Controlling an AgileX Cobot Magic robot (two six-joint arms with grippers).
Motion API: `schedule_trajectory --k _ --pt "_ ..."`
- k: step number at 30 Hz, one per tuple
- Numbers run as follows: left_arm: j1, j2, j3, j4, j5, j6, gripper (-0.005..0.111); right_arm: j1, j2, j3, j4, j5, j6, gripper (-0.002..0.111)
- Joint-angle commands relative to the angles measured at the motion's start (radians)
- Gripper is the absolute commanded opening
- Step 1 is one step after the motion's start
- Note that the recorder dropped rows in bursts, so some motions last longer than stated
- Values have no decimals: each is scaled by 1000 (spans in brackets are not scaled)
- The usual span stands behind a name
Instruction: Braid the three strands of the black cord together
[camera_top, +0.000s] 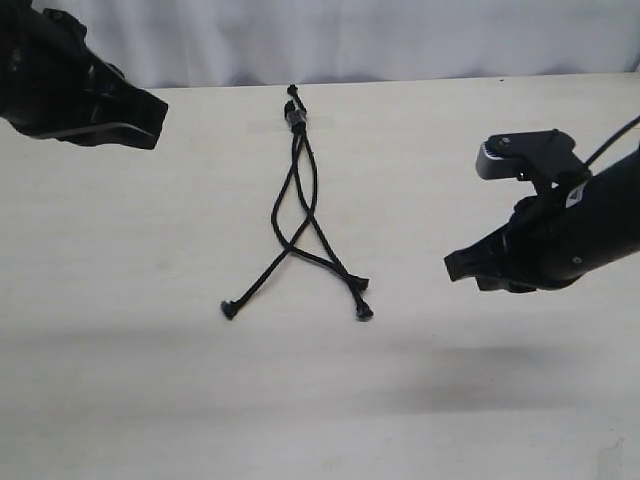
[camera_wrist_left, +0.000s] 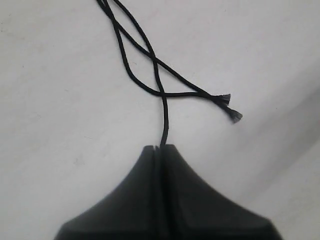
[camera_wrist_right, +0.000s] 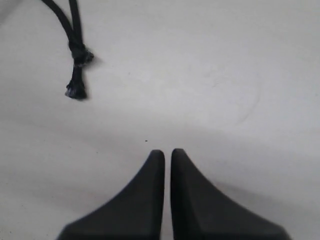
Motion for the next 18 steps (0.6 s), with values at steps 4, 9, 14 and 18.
schedule_trajectory --k 4,9,14,18 --pt "-4 -1 11 4 -41 -8 0 -12 -131 20 -19 1 -9 4" --pt "-4 -1 11 4 -41 -8 0 -11 -219 37 -70 32 2 4" --pt "-4 -1 30 41 28 -8 0 -11 -308 75 -90 32 53 4" --pt "-4 -1 109 57 13 -8 0 -11 -365 75 -90 37 98 4"
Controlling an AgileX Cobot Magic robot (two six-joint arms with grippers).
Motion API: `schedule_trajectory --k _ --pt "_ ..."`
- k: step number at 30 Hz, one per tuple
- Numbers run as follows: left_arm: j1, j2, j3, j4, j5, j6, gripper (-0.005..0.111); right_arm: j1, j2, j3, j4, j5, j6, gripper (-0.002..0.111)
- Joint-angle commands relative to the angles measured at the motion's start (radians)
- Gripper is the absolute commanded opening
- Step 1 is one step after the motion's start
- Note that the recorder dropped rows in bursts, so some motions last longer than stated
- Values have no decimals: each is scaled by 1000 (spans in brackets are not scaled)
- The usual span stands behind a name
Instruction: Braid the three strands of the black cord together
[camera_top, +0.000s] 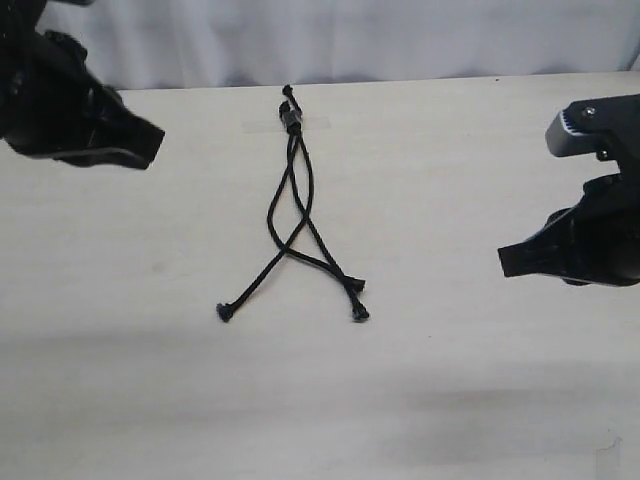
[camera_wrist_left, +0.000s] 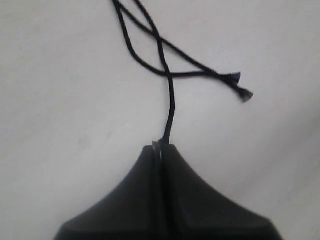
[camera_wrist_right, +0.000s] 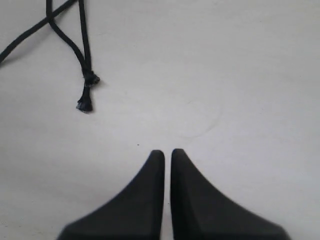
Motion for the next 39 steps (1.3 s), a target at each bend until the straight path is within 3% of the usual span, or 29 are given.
schedule_trajectory --k 1,6,9,15,18,26,31,39 --pt "-4 -1 77 3 -11 -8 0 -5 -72 5 -7 20 56 4" --pt "-4 -1 146 -18 -78 -4 0 -5 -183 5 -6 142 113 4" --pt "10 -27 157 21 -33 -66 0 -5 -274 5 -82 268 213 4" --pt "111 -373 259 187 6 -225 0 -5 -560 9 -345 420 349 4" --pt "172 -569 332 190 1 -282 0 -5 -693 50 -393 330 349 4" --pt "178 -923 505 199 -107 -260 0 -5 -887 326 -423 -186 345 4" --pt "178 -1024 513 253 10 -260 0 -5 -903 392 -418 -199 345 4" --pt "178 -1072 513 253 25 -260 0 -5 -903 403 -418 -198 345 4"
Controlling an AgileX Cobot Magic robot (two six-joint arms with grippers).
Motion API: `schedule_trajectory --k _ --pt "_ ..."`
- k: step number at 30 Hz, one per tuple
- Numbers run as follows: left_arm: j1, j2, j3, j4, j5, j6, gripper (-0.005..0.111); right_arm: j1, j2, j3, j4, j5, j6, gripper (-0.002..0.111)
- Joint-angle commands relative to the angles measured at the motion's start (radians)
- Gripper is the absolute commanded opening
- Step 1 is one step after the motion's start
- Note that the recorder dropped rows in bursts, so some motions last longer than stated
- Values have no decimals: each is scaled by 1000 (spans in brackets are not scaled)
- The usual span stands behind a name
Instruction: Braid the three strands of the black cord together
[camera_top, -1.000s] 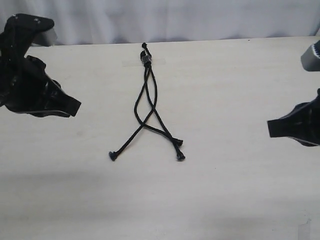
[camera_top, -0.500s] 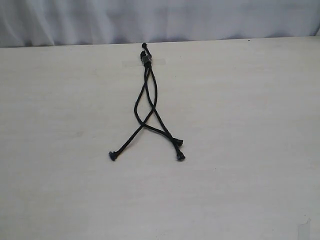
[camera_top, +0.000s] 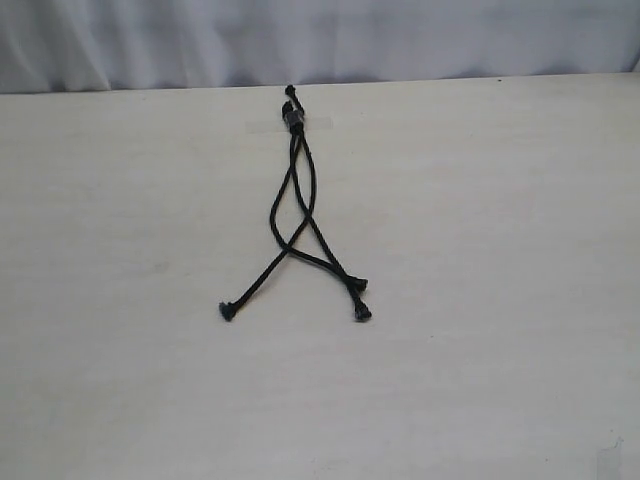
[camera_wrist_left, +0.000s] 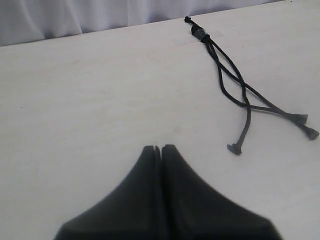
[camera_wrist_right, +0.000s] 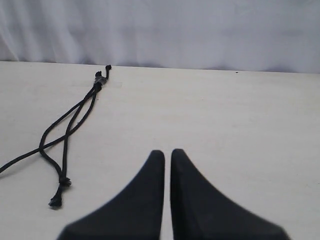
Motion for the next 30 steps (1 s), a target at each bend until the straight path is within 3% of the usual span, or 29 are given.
schedule_trajectory --k 1,13,19,24,30 --pt "1 -10 4 3 -1 -7 0 -5 -5 4 -11 -19 3 4" --pt "1 -9 4 6 -1 -7 0 -9 -74 124 17 -34 3 4" --pt "1 -9 4 6 -1 -7 0 -120 -184 155 54 -28 -92 4" --pt "1 -9 4 6 -1 -7 0 -234 -235 196 210 -28 -236 4" --pt "1 -9 4 6 -1 -9 0 -281 -235 287 272 -73 -273 4"
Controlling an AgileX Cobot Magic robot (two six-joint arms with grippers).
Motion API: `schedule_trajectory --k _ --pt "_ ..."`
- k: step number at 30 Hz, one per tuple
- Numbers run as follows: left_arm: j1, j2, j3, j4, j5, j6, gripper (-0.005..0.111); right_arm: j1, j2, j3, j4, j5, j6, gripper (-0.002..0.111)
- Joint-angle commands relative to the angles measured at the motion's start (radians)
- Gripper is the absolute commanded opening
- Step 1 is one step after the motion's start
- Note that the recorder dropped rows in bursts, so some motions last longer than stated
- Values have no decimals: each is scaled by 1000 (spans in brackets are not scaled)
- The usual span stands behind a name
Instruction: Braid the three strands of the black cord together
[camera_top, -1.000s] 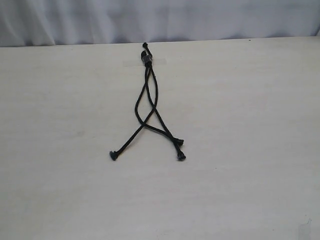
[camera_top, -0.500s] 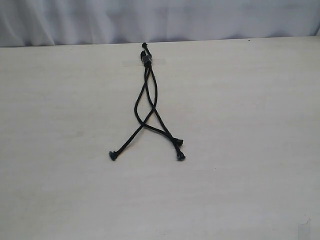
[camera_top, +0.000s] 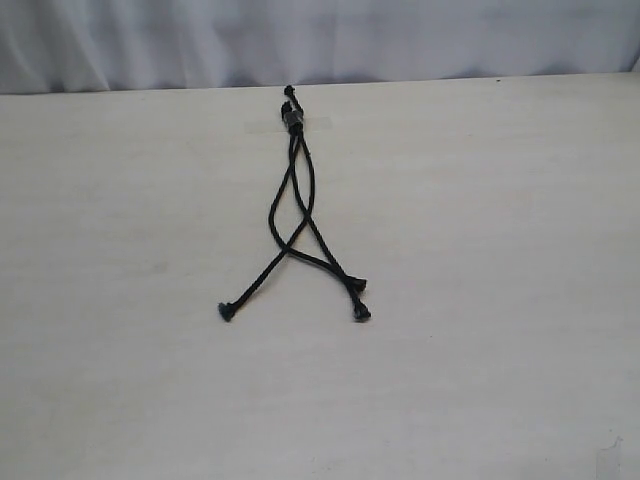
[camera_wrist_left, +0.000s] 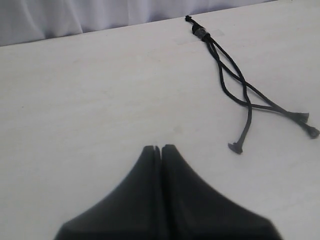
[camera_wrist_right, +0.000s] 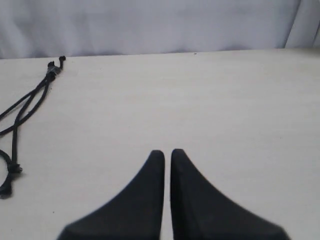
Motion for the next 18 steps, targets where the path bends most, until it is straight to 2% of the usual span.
schedule_trajectory --k 1,5,15,18 --pt "1 -4 4 -1 -9 -7 0 -19 -5 57 12 -54 -27 4" --pt "1 -4 4 -1 -9 -7 0 -19 -5 57 -68 -70 -25 4" --pt "1 -4 4 -1 -9 -7 0 -19 -5 57 -60 -71 -25 4" --pt "1 -4 4 55 2 15 0 -19 -5 57 -60 -71 -25 4"
